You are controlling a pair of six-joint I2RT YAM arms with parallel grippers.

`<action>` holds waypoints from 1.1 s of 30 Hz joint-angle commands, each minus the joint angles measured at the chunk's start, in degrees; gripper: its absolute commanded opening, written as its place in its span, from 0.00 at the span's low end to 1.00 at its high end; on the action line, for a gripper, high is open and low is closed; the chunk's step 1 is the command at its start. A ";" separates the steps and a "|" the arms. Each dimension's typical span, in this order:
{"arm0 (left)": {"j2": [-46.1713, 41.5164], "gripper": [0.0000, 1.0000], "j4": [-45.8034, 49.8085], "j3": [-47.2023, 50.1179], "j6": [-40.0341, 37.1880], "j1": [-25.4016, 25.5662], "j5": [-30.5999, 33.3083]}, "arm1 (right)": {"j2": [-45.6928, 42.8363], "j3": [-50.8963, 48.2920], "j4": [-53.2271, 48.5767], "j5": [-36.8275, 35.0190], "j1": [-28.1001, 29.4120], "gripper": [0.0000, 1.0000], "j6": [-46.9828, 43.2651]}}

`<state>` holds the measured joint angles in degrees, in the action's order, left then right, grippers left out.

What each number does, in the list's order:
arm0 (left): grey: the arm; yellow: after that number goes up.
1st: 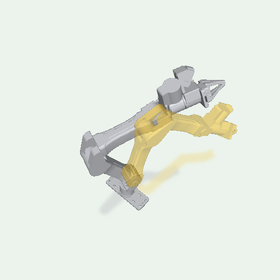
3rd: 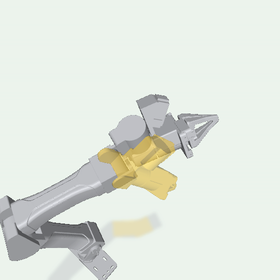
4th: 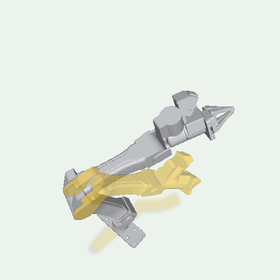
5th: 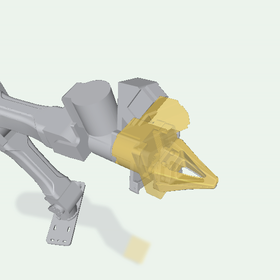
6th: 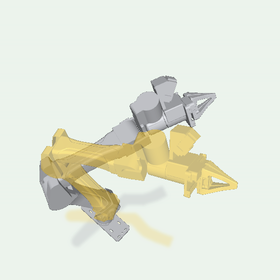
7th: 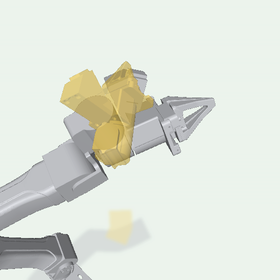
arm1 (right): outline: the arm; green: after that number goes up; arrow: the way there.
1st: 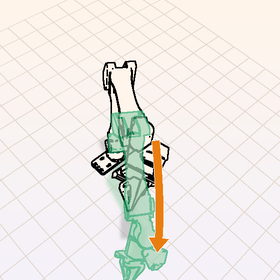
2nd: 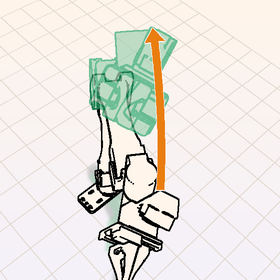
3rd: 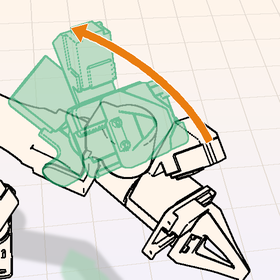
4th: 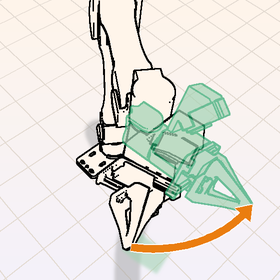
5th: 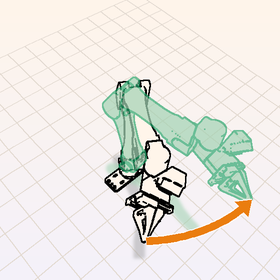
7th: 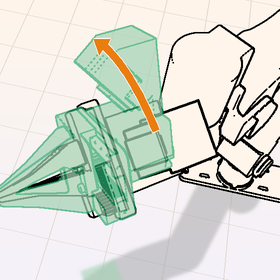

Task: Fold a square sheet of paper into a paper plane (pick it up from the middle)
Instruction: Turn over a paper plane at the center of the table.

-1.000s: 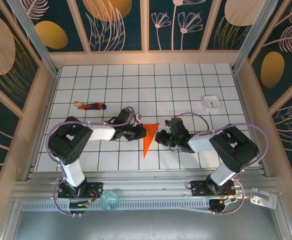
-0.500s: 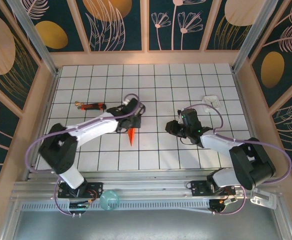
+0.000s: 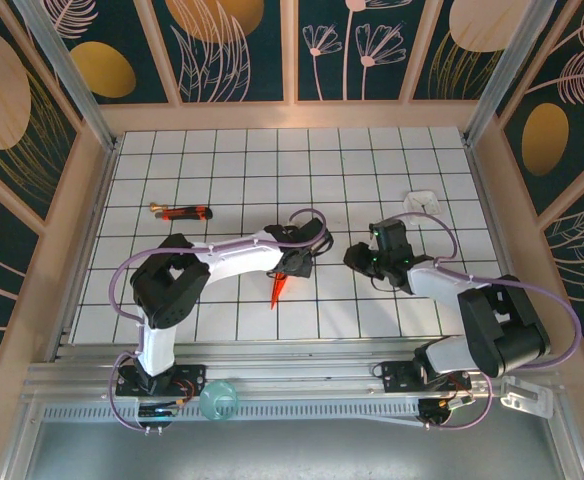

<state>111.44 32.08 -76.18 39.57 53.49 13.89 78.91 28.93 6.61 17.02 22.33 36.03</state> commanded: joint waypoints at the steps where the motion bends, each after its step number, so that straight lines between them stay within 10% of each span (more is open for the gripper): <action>1: -1.05 0.23 -4.19 0.66 1.86 0.02 -5.31 | 1.06 -1.79 4.42 5.05 -0.18 0.22 1.01; 19: -20.78 0.43 -20.65 14.80 3.04 -0.61 -18.34 | 12.67 -2.01 23.22 15.81 7.56 0.20 10.40; 33: -7.07 0.55 -4.94 7.30 -6.21 -1.32 1.06 | 7.27 -5.87 19.02 10.43 3.01 0.17 10.06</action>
<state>102.65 22.15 -66.41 35.29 52.45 10.83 87.90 24.03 27.24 28.93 25.71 46.92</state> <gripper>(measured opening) 0.550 0.174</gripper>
